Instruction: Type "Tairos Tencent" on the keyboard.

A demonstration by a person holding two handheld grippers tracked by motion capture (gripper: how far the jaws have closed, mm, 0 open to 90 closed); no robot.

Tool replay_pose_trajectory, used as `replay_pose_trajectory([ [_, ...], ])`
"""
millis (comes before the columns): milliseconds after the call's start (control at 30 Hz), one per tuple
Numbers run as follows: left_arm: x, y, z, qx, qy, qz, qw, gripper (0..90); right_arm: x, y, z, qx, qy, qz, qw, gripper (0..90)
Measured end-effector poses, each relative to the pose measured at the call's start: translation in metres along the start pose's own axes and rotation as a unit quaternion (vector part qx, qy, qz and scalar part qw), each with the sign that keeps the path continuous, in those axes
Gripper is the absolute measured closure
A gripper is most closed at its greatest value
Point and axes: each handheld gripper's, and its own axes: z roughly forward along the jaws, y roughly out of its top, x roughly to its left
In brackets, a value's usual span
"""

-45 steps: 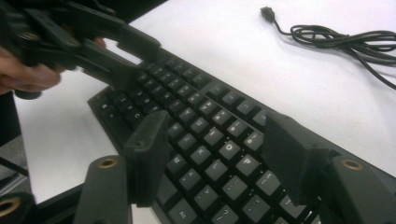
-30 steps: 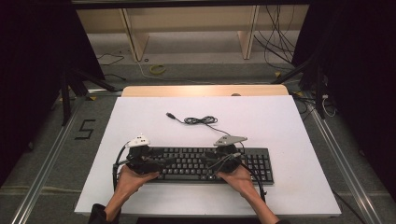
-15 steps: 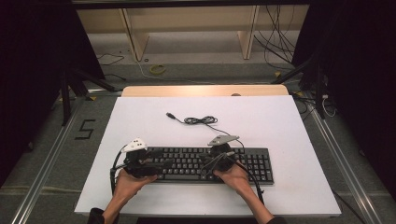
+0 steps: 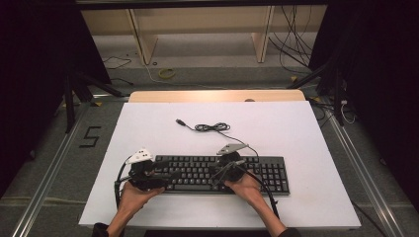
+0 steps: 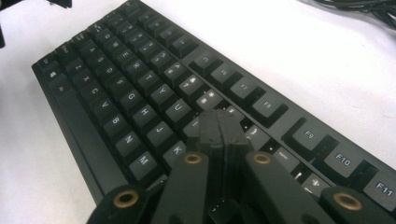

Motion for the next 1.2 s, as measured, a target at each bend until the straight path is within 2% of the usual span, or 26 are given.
replay_pose_trajectory([
  [433, 0.002, -0.003, -0.002, -0.006, -0.003, -0.011, 0.9999, 30.2, -0.001, -0.001, 0.004, 0.007, -0.002, 0.0, 1.0, 90.0],
  [700, 0.002, -0.004, -0.002, -0.003, -0.003, -0.009, 1.0, 30.1, 0.0, -0.003, 0.006, 0.015, -0.001, -0.004, 0.9999, 90.0],
  [1000, 0.004, -0.003, -0.001, -0.004, -0.001, -0.008, 1.0, 30.2, 0.0, -0.003, 0.005, 0.011, 0.001, 0.003, 0.9999, 90.0],
  [1067, 0.004, -0.003, -0.001, -0.005, -0.001, -0.011, 0.9999, 30.2, -0.001, -0.003, 0.003, 0.005, 0.005, 0.012, 0.9999, 90.0],
  [1200, 0.005, -0.003, -0.001, -0.003, -0.001, -0.01, 0.9999, 30.1, -0.003, -0.001, -0.006, -0.013, 0.006, 0.015, 0.9998, 88.3],
])
